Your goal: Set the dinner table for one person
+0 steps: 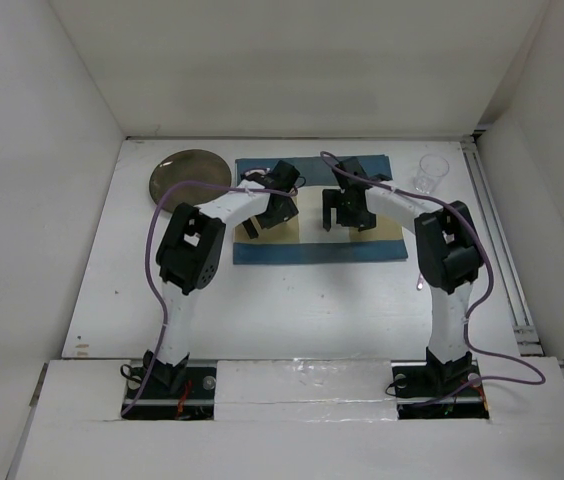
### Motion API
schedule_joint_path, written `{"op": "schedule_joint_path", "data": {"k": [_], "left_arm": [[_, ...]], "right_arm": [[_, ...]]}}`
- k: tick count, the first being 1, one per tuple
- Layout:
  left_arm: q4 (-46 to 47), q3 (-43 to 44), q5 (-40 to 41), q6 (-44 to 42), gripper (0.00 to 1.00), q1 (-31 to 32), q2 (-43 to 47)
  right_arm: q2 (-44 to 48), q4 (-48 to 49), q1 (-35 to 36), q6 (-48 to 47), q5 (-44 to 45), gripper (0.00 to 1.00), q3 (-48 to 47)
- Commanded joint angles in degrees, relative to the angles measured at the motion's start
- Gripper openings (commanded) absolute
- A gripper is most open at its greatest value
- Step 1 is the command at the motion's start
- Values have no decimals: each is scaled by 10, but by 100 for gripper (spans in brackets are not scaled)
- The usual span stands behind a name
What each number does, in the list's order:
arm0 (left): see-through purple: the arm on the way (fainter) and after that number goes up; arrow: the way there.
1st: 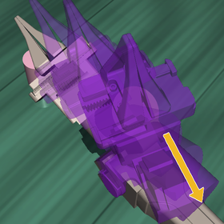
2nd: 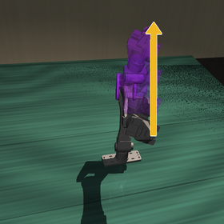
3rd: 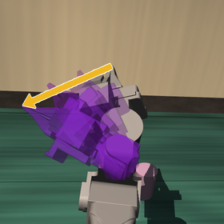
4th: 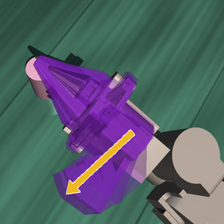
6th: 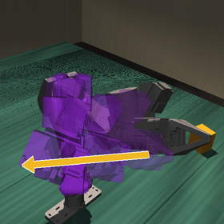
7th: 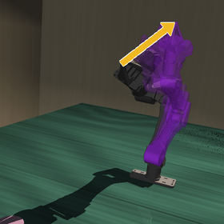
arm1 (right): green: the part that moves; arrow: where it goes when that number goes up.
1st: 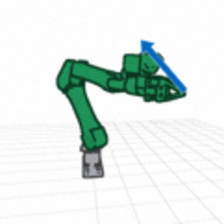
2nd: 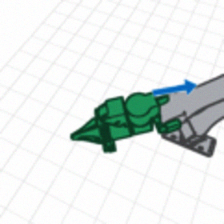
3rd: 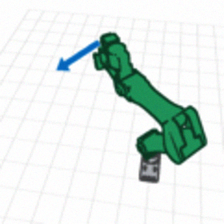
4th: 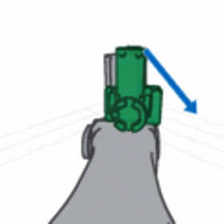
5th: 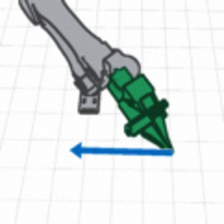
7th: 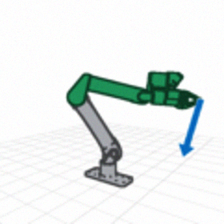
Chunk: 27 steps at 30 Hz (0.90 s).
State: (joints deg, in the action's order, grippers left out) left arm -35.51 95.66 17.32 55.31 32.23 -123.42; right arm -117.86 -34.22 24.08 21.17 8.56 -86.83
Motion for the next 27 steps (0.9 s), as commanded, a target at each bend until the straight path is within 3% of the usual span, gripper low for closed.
{"op": "schedule_joint_path", "data": {"k": [1,17,27], "left_arm": [[-12,6,-2,-1,100,-5,-26],[-35,37,15,-1,100,-5,-15],[-47,32,20,10,100,-5,40]], "right_arm": [[-15,-18,-1,-11,10,100,-11],[-10,-25,10,-1,16,100,-18],[30,-57,10,-1,34,100,-57]]}}
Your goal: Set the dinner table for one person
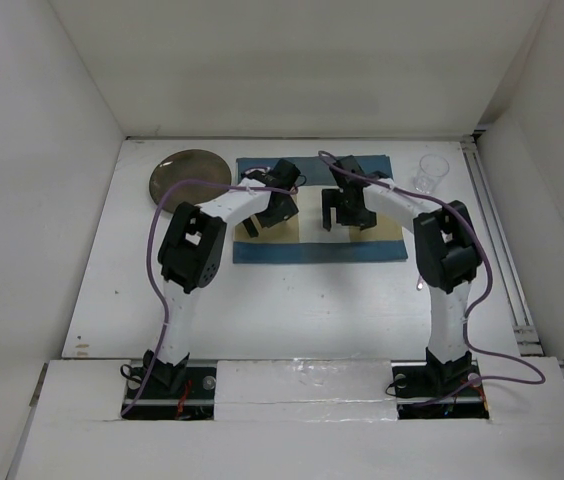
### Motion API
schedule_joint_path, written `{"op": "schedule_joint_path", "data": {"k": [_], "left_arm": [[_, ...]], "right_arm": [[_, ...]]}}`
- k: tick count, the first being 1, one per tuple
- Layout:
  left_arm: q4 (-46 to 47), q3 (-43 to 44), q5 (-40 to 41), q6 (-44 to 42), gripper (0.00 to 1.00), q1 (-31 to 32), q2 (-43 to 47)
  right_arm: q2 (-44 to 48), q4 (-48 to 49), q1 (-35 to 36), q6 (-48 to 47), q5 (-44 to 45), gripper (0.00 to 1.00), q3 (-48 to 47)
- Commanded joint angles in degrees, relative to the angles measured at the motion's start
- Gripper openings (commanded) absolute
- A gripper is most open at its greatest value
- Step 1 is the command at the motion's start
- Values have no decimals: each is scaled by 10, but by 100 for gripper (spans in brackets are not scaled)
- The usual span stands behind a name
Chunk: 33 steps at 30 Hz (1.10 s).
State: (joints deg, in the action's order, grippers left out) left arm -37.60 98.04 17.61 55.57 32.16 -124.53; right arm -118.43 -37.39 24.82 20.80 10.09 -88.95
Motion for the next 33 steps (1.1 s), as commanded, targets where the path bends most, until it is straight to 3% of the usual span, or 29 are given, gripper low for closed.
{"op": "schedule_joint_path", "data": {"k": [1,7,9,11,14,20,24,29,33], "left_arm": [[-26,8,17,8,100,-4,51],[-33,51,51,2,100,-4,82],[-48,65,56,-4,100,-4,101],[-59,65,86,7,100,-4,126],[-59,20,138,12,100,-4,218],[45,-100,141,-102,100,-10,416],[33,-140,172,-110,100,-16,475],[50,-173,177,-117,100,-16,513],[45,-188,192,-85,100,-16,513]], "right_arm": [[36,-25,2,3,25,100,-41],[115,-18,16,-8,55,100,-93],[148,-18,44,-13,121,100,-100],[227,-5,73,-18,211,100,-84],[364,28,135,-30,264,100,-24],[606,93,160,-39,206,100,134],[714,108,137,-39,178,100,194],[774,65,105,-28,97,100,200],[813,53,105,-23,105,100,224]]}}
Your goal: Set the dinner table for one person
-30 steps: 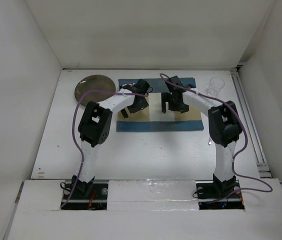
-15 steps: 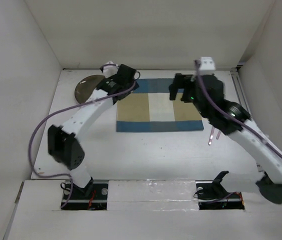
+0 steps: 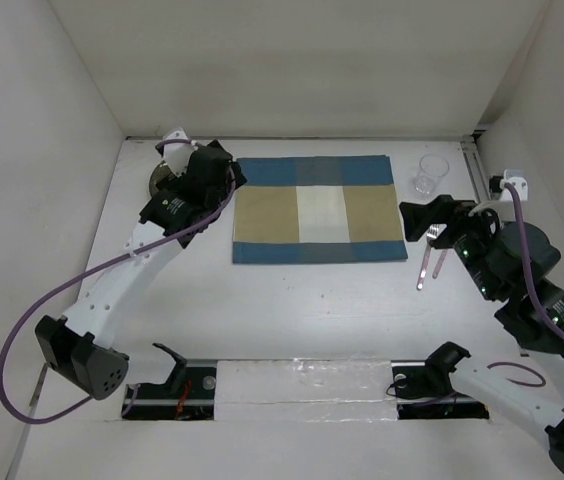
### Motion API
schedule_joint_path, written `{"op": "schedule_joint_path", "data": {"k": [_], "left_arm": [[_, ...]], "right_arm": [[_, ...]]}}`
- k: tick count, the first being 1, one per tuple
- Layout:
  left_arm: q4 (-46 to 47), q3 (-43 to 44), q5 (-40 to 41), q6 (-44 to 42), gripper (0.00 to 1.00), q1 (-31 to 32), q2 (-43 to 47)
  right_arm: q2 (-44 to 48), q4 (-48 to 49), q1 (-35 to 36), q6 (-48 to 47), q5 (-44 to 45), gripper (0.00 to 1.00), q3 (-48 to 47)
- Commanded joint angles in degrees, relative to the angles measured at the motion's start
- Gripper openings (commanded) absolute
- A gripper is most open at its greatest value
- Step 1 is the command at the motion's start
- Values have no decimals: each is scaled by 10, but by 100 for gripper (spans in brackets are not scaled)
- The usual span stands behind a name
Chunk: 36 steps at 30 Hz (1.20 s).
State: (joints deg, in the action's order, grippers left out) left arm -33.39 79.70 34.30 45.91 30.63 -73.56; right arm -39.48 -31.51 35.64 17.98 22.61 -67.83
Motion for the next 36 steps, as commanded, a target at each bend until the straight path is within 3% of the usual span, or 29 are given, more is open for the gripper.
{"op": "schedule_joint_path", "data": {"k": [1,3,4,5,6,8,13,16,20,24,28,36], "left_arm": [[3,-5,30,31,100,0,-3],[42,-30,-7,71,100,-35,-3],[76,-79,-62,71,100,-110,9],[116,-115,-195,71,100,-154,17],[202,-153,-258,71,100,-198,24],[256,-244,-350,102,100,-292,31],[275,-289,-325,146,100,-353,-16],[344,-321,-364,161,100,-387,-61],[423,-321,-379,167,100,-394,-133],[446,-298,-386,187,100,-394,-203],[473,-277,-396,192,94,-394,-253],[448,-235,-385,205,68,-394,-333]], "right_arm": [[38,6,-3,6,-15,100,37],[45,12,-3,6,-22,100,53],[45,18,-3,6,-36,100,59],[45,23,-3,6,-53,100,64],[45,31,-3,0,-83,100,71],[31,31,-3,0,-103,100,71],[26,54,-3,6,-178,100,81],[26,72,-3,6,-204,100,96],[15,72,-3,6,-225,100,101],[15,83,-3,6,-237,100,107],[15,83,-3,6,-242,100,107],[15,88,-3,11,-247,100,107]]}}
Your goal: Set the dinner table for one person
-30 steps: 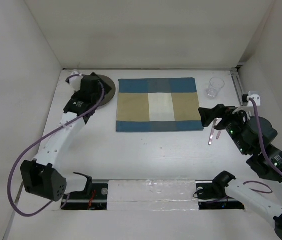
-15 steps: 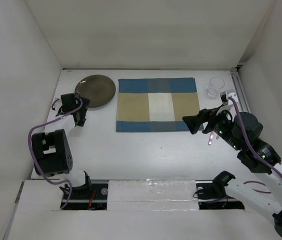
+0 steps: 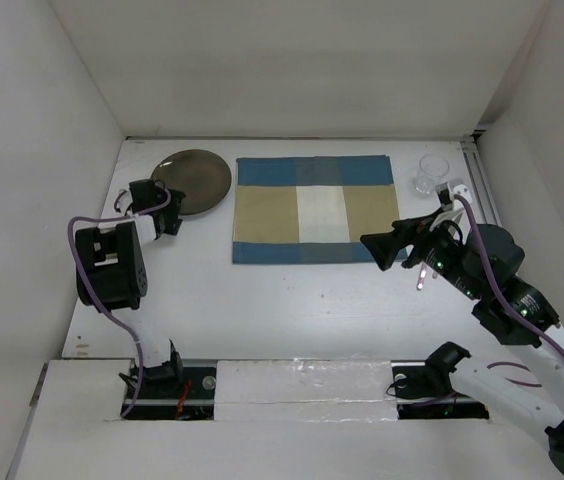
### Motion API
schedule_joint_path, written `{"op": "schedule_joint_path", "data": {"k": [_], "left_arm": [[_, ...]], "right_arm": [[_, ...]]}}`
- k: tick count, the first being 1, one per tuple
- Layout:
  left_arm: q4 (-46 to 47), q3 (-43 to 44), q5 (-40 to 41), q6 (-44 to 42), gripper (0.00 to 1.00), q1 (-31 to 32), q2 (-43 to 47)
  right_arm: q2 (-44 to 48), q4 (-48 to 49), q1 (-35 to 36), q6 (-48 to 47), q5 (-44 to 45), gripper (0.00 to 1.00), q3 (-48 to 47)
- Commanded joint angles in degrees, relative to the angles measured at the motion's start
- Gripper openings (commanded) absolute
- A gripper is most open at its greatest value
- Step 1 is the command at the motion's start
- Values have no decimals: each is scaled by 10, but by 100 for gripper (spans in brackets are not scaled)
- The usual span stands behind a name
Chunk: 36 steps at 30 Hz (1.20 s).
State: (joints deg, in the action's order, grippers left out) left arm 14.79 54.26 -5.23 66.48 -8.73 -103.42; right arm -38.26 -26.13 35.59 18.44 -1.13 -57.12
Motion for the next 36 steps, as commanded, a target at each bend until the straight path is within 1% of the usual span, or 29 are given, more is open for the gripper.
{"op": "schedule_joint_path", "data": {"k": [1,4,5,6,8,9,13,15,17,22,27,29,33,36], "left_arm": [[-41,26,10,0,59,-1,-42],[-48,42,10,0,45,-1,-67],[-48,42,10,5,37,-1,-72],[-54,42,10,5,21,-1,-72],[-47,37,10,11,5,-1,-79],[-47,37,10,11,0,-1,-79],[-57,25,25,16,0,-1,-40],[-70,38,31,8,0,-1,-4],[-107,69,49,0,0,-1,36],[-135,113,114,-12,0,13,116],[-162,169,94,-32,0,18,138],[-162,164,80,-32,0,18,151],[-128,143,54,-37,0,18,187],[-128,143,42,-43,0,18,209]], "right_arm": [[3,35,-3,12,-10,100,0],[-2,35,-3,12,-4,100,0],[-2,35,-3,12,-4,100,-5],[-2,29,-3,12,-4,100,-5],[-8,29,-3,12,-4,100,-5],[-8,29,-3,17,-4,100,-5],[-8,24,-3,17,2,100,-11],[-8,17,-3,17,2,100,-17],[-8,10,-3,17,17,100,-22],[8,-9,-3,17,31,100,-29],[20,-30,-3,17,43,100,-29],[30,-38,-3,17,49,100,-34],[43,-62,-3,12,80,100,-40],[49,-75,-3,6,94,100,-53]]}}
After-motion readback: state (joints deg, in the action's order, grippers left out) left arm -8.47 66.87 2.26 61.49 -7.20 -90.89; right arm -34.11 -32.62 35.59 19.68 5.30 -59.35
